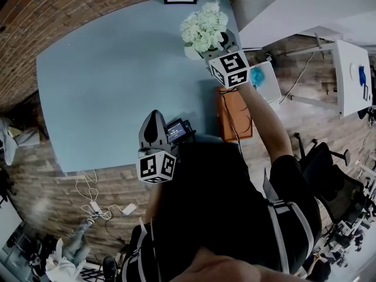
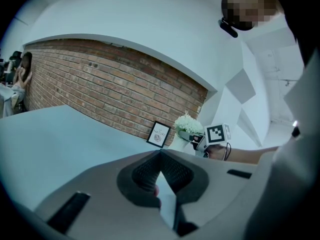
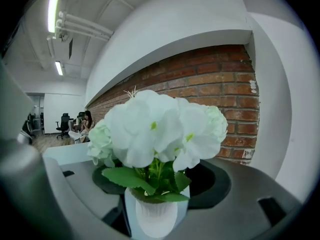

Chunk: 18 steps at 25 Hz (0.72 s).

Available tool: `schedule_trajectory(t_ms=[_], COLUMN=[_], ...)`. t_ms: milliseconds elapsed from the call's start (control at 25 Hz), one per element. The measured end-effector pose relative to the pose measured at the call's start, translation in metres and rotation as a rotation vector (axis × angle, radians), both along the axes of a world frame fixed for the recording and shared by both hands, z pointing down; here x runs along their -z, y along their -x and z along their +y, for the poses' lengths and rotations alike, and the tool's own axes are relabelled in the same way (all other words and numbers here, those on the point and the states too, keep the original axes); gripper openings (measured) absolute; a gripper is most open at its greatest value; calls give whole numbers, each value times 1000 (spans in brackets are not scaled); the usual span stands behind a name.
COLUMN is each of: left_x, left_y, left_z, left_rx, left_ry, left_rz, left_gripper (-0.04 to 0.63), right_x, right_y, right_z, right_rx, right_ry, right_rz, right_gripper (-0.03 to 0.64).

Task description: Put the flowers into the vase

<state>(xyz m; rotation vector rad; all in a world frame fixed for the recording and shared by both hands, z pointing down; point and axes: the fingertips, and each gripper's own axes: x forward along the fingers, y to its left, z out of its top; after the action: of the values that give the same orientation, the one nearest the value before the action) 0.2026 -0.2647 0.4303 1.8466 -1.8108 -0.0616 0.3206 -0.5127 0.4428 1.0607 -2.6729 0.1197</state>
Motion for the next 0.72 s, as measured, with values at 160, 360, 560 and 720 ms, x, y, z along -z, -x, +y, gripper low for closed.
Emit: schedule_trajectory(t_ms=[160, 360, 560, 720], left_x=[5, 10, 13, 20], left_y=[0, 3, 6, 9], left_z=[5, 12, 21, 25], left_rx=[1, 10, 16, 20], left_ry=[-15, -33, -47, -71], left_rz=[2, 8, 13, 17], left_gripper=[17, 17, 17, 17], right_x=[3, 5, 4, 6], right_y=[-2, -4, -10, -19], right_z=[5, 15, 28, 34], right_rx=[17, 56, 89, 116], right_ry=[22, 103, 176, 233], right_rz=[25, 63, 120, 176], right_gripper=[316, 336, 337, 337])
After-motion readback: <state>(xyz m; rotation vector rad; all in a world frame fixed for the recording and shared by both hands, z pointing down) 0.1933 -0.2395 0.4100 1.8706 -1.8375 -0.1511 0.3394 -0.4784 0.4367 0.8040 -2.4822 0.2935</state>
